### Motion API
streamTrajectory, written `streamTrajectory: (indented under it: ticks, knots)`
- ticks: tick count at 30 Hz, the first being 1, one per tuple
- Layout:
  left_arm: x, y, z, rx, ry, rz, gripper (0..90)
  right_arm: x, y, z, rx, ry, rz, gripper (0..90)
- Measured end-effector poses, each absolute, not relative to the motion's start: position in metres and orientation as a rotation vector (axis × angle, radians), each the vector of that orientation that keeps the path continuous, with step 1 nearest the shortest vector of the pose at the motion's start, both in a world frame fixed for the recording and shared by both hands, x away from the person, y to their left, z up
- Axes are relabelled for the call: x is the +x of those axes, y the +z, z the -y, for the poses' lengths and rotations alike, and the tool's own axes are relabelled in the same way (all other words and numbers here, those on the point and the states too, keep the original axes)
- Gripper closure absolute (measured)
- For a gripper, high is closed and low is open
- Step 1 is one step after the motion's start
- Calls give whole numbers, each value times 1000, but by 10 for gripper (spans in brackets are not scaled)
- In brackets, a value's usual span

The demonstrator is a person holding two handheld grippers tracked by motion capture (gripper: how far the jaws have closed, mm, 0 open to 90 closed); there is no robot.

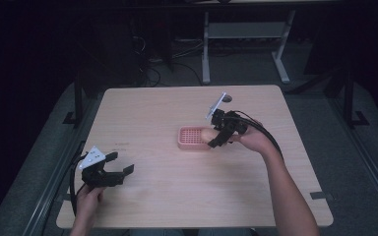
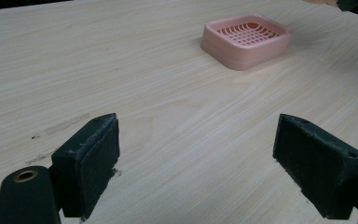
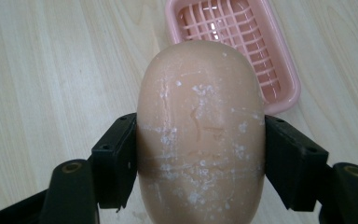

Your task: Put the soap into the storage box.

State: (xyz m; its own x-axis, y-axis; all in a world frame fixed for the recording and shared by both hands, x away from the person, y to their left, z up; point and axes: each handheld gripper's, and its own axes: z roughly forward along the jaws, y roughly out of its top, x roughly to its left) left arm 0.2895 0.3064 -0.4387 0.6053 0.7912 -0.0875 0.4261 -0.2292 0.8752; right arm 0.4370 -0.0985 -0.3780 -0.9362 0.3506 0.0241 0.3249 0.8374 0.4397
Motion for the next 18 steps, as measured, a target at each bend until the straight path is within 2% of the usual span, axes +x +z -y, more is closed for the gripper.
streamTrajectory:
  ticks: [18]
  knots:
    - [290, -438, -307, 1855, 470, -978, 143, 458, -370, 80, 494, 676, -2970, 319]
